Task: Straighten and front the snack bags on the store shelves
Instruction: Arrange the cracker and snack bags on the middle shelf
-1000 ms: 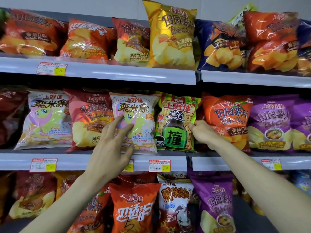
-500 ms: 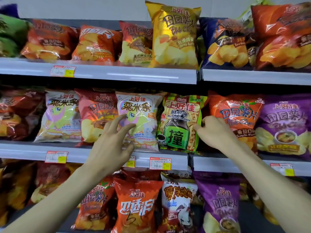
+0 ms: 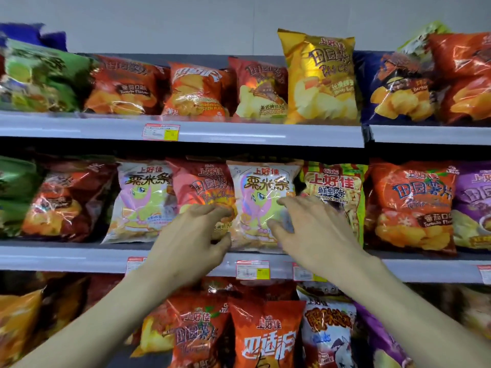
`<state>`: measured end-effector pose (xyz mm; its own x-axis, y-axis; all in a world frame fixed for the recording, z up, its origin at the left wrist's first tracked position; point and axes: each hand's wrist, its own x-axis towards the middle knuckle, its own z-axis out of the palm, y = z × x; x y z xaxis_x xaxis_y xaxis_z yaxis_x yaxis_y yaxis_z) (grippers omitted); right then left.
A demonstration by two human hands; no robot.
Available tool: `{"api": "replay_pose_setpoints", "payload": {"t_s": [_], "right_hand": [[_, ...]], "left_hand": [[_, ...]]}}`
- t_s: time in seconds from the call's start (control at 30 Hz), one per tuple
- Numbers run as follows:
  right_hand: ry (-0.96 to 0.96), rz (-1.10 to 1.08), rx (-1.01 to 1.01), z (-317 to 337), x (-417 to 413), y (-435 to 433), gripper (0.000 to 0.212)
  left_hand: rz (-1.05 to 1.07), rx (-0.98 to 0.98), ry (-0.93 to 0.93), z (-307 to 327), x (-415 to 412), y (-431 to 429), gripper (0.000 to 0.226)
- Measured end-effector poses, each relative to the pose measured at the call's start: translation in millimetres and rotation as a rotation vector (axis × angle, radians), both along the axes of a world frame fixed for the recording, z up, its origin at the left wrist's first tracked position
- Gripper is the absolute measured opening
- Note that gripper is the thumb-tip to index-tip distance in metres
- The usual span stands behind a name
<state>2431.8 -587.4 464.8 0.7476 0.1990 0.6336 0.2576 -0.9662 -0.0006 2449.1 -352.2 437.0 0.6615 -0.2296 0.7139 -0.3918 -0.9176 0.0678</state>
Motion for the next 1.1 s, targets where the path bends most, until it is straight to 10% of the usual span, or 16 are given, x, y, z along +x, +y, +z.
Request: {"api": "replay_pose_setpoints", "payload": {"t_s": [0.5, 0.67, 0.8, 1.1], "right_hand": [[0.134, 0.209, 0.489, -29, 74, 153, 0.078], [0.143, 0.091, 0.589, -23, 91, 150, 0.054], [0.179, 0.046, 0.645, -17, 101, 148, 0.052], [0.284, 0.018, 0.704, -7, 116, 145, 0.098]], "left_hand": [[0.245, -0.427, 0.268, 4, 63, 186, 0.093], [0.111, -0.702, 0.444, 0, 106, 202, 0.117], [-0.119, -0.993, 0.435, -13, 154, 218, 0.104], [-0.260, -0.950, 0.252, 4, 97, 184, 0.058]]}}
